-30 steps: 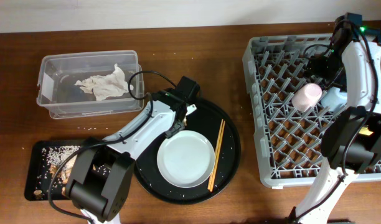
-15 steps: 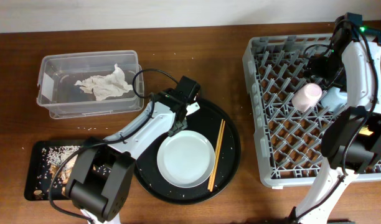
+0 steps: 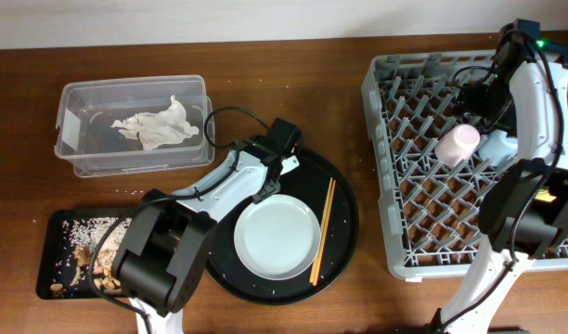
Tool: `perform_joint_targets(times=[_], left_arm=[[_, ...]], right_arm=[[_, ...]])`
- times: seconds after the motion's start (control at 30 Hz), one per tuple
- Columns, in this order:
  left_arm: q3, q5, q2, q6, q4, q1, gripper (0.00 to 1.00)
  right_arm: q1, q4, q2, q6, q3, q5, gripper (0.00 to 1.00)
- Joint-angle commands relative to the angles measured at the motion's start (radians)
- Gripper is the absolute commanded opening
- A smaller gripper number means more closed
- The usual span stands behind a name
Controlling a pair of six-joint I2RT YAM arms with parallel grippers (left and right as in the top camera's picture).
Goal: Sort waste into correct bins and load items into the dishwasher rack
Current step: 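Grasp the gold wrapper on the round tray with the left gripper, then carry the gold wrapper to the clear bin and open the left gripper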
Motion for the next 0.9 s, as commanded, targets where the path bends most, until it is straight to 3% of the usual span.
perform_joint_targets(times=[0.0, 0.2, 0.27, 0.3, 0.5, 0.7, 0.87], left_arm=[[-0.010, -0.010, 0.017, 0.009, 0.006, 0.003, 0.70], [-0.010, -0.010, 0.017, 0.009, 0.006, 0.002, 0.41], [-0.009, -0.010, 0.015, 0.003, 0.006, 0.000, 0.11], [-0.009, -0.010, 0.013, -0.027, 0.006, -0.002, 0.04], [0.000, -0.010, -0.061, -0.176, 0.006, -0.029, 0.01], [0.012, -0.015, -0.285, -0.300, 0.045, -0.041, 0.01], [0.012, -0.213, -0.426, -0.361, 0.214, 0.029, 0.01]], right_arm=[[0.002, 0.000, 0.005, 0.008, 0.004, 0.002, 0.98], [0.002, 0.000, 0.005, 0.008, 0.004, 0.002, 0.98], [0.002, 0.000, 0.005, 0.008, 0.004, 0.002, 0.98], [0.002, 0.000, 0.005, 0.008, 0.004, 0.002, 0.98], [0.002, 0.000, 0.005, 0.008, 0.004, 0.002, 0.98], [0.002, 0.000, 0.005, 0.008, 0.004, 0.002, 0.98], [0.002, 0.000, 0.005, 0.008, 0.004, 0.002, 0.98]])
